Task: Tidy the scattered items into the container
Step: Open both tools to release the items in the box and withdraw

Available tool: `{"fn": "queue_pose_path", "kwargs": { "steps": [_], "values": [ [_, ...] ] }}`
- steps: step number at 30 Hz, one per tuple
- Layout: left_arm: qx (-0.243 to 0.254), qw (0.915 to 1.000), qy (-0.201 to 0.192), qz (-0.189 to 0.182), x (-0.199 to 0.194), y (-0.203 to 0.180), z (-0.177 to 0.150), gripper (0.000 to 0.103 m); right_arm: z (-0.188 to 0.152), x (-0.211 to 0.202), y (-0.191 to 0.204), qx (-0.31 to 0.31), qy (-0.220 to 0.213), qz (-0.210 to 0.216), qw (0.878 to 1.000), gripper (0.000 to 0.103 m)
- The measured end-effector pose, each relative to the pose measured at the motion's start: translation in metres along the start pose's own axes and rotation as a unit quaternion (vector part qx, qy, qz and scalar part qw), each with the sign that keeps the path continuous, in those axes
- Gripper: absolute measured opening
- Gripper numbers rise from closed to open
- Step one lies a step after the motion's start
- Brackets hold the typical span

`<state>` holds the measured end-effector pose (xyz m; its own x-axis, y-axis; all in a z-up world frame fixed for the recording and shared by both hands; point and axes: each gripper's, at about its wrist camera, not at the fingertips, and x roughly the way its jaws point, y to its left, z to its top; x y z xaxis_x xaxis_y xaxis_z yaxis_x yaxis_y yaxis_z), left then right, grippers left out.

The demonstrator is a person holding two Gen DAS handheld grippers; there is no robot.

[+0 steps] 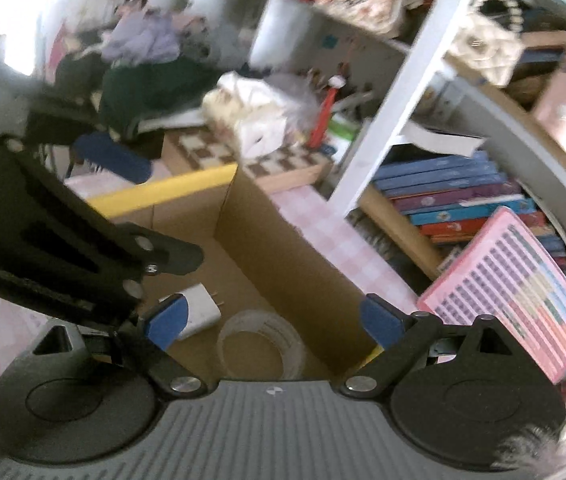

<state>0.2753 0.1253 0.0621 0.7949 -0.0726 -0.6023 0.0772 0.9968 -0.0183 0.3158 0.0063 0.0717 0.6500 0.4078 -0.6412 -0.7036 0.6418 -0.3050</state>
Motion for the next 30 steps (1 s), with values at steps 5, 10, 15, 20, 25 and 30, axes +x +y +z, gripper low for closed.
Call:
{"fn": "queue_pose_path", "kwargs": {
  "steps": [5, 10, 15, 20, 25, 30],
  "values": [
    [0.007, 0.9987, -0.047, 0.016, -0.041, -0.006, -0.017, 0.086, -0.024, -0.048, 0.005, 0.072, -0.041, -0.037, 0.996, 0.098],
    [0.012, 0.9939, -0.094, 0.057, -0.083, -0.011, -0.039, 0.094, -0.053, -0.088, 0.016, 0.132, -0.053, -0.075, 0.987, 0.098],
    [-0.008, 0.9947, -0.087, 0.055, -0.111, -0.013, -0.067, 0.097, -0.082, -0.125, 0.032, 0.189, -0.064, -0.121, 0.972, 0.099],
    [-0.021, 0.9950, -0.074, 0.064, -0.128, -0.021, -0.093, 0.097, -0.114, -0.151, 0.053, 0.251, -0.062, -0.157, 0.953, 0.099],
    [-0.039, 0.9932, -0.076, 0.079, -0.144, -0.025, -0.115, 0.097, -0.142, -0.167, 0.075, 0.284, -0.055, -0.188, 0.938, 0.100],
    [-0.018, 0.9948, -0.047, 0.088, -0.144, -0.037, -0.141, 0.097, -0.169, -0.172, 0.095, 0.305, -0.017, -0.199, 0.931, 0.100]
  ]
}}
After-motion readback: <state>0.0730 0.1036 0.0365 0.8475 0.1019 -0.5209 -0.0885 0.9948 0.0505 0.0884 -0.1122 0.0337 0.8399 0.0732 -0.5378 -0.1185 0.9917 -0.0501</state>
